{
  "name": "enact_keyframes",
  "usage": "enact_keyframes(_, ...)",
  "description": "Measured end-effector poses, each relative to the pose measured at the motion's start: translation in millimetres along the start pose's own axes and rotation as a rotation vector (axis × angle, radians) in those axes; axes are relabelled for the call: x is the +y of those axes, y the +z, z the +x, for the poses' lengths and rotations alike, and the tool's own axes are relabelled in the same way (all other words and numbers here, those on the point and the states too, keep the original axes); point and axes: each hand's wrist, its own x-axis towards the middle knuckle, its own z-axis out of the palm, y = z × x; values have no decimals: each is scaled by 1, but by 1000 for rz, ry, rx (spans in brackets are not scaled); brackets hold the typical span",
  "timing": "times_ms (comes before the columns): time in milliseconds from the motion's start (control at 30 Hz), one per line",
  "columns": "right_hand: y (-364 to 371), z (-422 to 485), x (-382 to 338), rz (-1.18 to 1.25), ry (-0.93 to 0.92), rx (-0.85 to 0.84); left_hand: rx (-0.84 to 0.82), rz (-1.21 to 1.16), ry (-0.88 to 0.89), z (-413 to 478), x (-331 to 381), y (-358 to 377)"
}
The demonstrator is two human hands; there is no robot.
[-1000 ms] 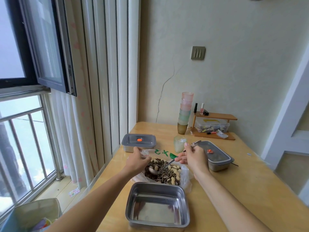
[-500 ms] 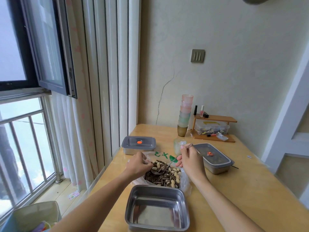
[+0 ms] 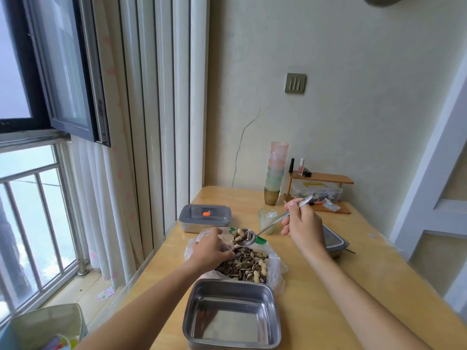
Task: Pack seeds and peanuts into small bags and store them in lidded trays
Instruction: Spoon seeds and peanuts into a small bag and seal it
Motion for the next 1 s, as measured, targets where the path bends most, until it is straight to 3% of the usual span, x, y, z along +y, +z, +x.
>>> enact_keyframes(167, 0, 0, -16, -42, -166, -42, -7, -88, 19, 1, 12, 4)
enact_keyframes(367, 6, -14, -30, -175, -577, -283, 16, -199, -49, 2, 11, 11)
enact_keyframes(533, 10, -21, -35, -201, -754, -276, 20, -277, -52, 5, 6, 13)
enact_keyframes(1000, 9, -24, -39, -140, -711, -287, 44, -317, -30, 0, 6, 6)
